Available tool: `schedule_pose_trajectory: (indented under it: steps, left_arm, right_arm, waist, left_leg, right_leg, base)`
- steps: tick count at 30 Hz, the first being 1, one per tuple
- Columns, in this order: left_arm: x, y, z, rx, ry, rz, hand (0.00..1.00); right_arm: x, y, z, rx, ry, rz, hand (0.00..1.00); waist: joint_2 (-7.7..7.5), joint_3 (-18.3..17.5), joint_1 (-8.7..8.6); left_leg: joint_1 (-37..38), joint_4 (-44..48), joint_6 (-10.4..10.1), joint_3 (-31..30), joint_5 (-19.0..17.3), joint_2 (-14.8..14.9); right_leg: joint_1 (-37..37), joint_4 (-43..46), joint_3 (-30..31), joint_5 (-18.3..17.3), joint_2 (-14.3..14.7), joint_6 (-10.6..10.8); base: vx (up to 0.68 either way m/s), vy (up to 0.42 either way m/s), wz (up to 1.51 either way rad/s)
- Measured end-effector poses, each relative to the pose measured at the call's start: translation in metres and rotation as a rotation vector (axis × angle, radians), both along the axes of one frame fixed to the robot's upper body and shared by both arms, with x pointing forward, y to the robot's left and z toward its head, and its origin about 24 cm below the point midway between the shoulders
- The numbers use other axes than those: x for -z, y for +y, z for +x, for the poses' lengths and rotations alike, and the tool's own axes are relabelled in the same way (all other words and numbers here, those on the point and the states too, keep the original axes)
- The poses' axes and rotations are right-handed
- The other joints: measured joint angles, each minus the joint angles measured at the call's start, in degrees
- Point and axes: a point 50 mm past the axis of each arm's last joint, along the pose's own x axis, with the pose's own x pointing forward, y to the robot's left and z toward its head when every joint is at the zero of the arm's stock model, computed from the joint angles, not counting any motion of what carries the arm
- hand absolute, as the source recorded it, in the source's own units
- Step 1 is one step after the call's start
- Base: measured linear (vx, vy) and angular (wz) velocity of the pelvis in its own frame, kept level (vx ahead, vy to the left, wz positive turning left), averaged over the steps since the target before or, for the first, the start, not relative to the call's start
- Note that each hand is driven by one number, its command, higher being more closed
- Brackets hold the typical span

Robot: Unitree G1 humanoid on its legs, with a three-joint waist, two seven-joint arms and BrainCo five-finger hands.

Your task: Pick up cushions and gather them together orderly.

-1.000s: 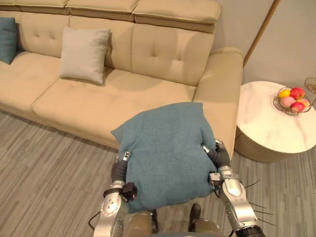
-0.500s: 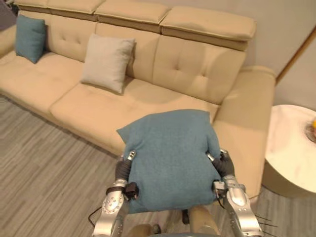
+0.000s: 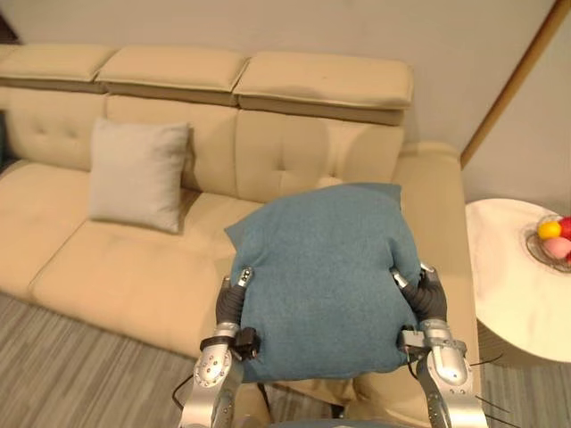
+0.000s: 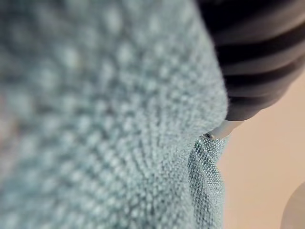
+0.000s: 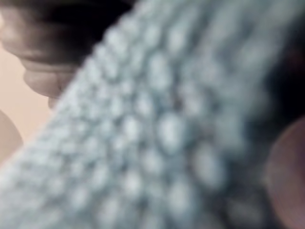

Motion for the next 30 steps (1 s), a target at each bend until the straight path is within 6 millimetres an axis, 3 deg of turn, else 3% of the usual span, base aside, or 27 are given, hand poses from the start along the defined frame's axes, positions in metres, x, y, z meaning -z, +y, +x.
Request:
schedule_pose_trajectory:
  steps: [1, 2, 3, 6, 10, 15, 18, 22, 24, 25, 26, 27, 29, 30]
  left_arm:
    - [0.001, -0.002, 0.0, 0.002, 0.006, -0.001, 1.0]
    - [0.004, 0.001, 0.002, 0.008, 0.013, 0.02, 1.0]
    - [0.004, 0.006, 0.002, 0.013, 0.015, 0.045, 1.0]
    - [0.007, 0.016, 0.0, 0.005, 0.031, 0.083, 1.0]
    - [0.001, 0.03, 0.008, -0.046, 0.003, 0.132, 1.0]
    - [-0.025, 0.031, 0.036, -0.087, -0.11, 0.19, 1.0]
    - [-0.056, 0.031, 0.065, -0.157, -0.225, 0.21, 1.0]
    - [-0.108, 0.031, 0.104, -0.267, -0.387, 0.221, 1.0]
    - [-0.155, 0.037, 0.127, -0.334, -0.517, 0.249, 1.0]
    - [-0.168, 0.039, 0.132, -0.348, -0.551, 0.262, 1.0]
    - [-0.204, 0.041, 0.144, -0.37, -0.643, 0.281, 1.0]
    - [-0.217, 0.04, 0.148, -0.375, -0.673, 0.286, 1.0]
    - [-0.286, 0.044, 0.161, -0.436, -0.819, 0.305, 1.0]
    - [-0.299, 0.045, 0.163, -0.45, -0.844, 0.309, 1.0]
  right_arm:
    - [0.002, -0.002, 0.0, 0.006, 0.01, -0.004, 1.0]
    - [0.012, 0.001, 0.001, 0.015, 0.046, 0.02, 1.0]
    - [0.019, 0.005, 0.0, 0.021, 0.074, 0.037, 1.0]
    - [0.025, 0.014, 0.005, -0.002, 0.094, 0.04, 1.0]
    - [0.024, 0.03, 0.029, -0.062, 0.082, 0.041, 1.0]
    - [0.005, 0.036, 0.049, -0.04, -0.002, 0.042, 1.0]
    - [-0.025, 0.046, 0.073, -0.027, -0.125, 0.043, 1.0]
    - [-0.075, 0.058, 0.105, 0.009, -0.298, 0.034, 1.0]
    - [-0.119, 0.067, 0.131, 0.019, -0.421, 0.024, 1.0]
    - [-0.13, 0.068, 0.137, 0.024, -0.451, 0.017, 1.0]
    - [-0.164, 0.068, 0.15, 0.037, -0.535, 0.008, 1.0]
    - [-0.176, 0.068, 0.154, 0.046, -0.562, 0.008, 1.0]
    - [-0.235, 0.073, 0.169, 0.067, -0.684, 0.008, 1.0]
    - [-0.247, 0.074, 0.171, 0.069, -0.705, 0.008, 1.0]
  waist:
    - [1.63, -0.5, -0.2]
    - [-0.13, -0.6, -0.92]
    - [-2.09, -0.8, -1.0]
    - [-3.84, -1.3, -0.98]
    - [-4.0, -0.9, -0.96]
    - [-3.94, 2.3, -1.3]
    - [-3.65, 4.9, -1.12]
    - [-2.87, 7.4, 0.96]
    - [-2.85, 10.2, 2.06]
    - [-2.81, 11.0, 2.24]
    - [-2.95, 12.3, 3.16]
    - [-2.99, 12.4, 3.31]
    - [-2.85, 13.3, 3.6]
    - [-2.88, 13.8, 3.49]
  left_leg:
    - [1.0, -2.3, -3.7, -1.4, 1.6, 0.8]
    - [2.1, -3.1, -3.9, -0.1, 1.2, -0.4]
    - [3.6, -4.7, -3.2, 2.2, 0.8, -2.1]
    - [3.9, -4.8, -1.0, 8.4, -0.7, -3.8]
    - [2.0, -4.9, -0.3, 14.8, -1.1, -3.7]
    - [-1.7, -4.1, 0.0, 15.6, -0.9, -3.0]
    - [-7.6, -3.5, 0.9, 15.4, 0.5, -2.7]
    - [-15.6, -0.3, 1.5, 14.2, 1.3, -1.8]
    - [-17.3, -0.4, 1.4, 13.2, 3.0, -1.8]
    - [-17.6, -0.7, 1.3, 12.8, 3.4, -1.9]
    - [-18.7, -1.9, 1.1, 12.3, 4.8, -2.2]
    - [-19.4, -2.6, 1.1, 12.2, 5.4, -2.3]
    - [-22.4, -5.8, 1.7, 10.7, 9.3, -3.2]
    - [-22.6, -6.6, 1.6, 10.4, 10.1, -3.5]
  right_leg:
    - [0.0, -0.4, 1.1, -0.6, 0.8, 1.6]
    - [-0.1, -1.0, 2.4, -0.4, -0.6, 2.7]
    - [-0.2, -1.7, 4.0, -0.2, -2.6, 3.7]
    - [-2.1, -4.5, 8.5, 2.3, -5.3, 6.6]
    - [-6.3, -8.5, 11.3, 8.0, -5.7, 6.6]
    - [-10.3, -9.6, 9.9, 10.8, -5.2, 6.3]
    - [-15.6, -10.3, 7.4, 13.8, -5.1, 5.9]
    - [-21.7, -10.0, 4.6, 15.5, -4.8, 6.1]
    - [-23.1, -10.0, 3.6, 16.5, -4.8, 6.0]
    - [-23.3, -10.0, 3.2, 16.6, -4.8, 5.9]
    - [-24.5, -10.0, 2.7, 17.3, -4.8, 5.8]
    - [-25.3, -10.1, 2.5, 17.6, -4.8, 5.7]
    - [-28.4, -11.2, 0.9, 19.2, -5.1, 5.5]
    - [-28.5, -11.6, 0.6, 19.6, -5.2, 5.6]
  base:
    - [0.22, 0.453, -0.75]
    - [0.19, 0.432, -0.7]
    - [0.12, 0.303, -0.57]
    - [0.06, 0.194, -0.83]
    - [-0.02, 0.123, -0.92]
    - [-0.1, -0.006, -0.26]
    - [-0.17, -0.032, -0.1]
    - [-0.21, -0.043, 0.06]
    - [-0.17, -0.05, 0.18]
    - [-0.2, -0.054, 0.26]
    - [-0.17, -0.043, 0.2]
    - [-0.19, -0.048, 0.29]
    - [-0.12, -0.035, 0.31]
    - [-0.09, -0.03, 0.36]
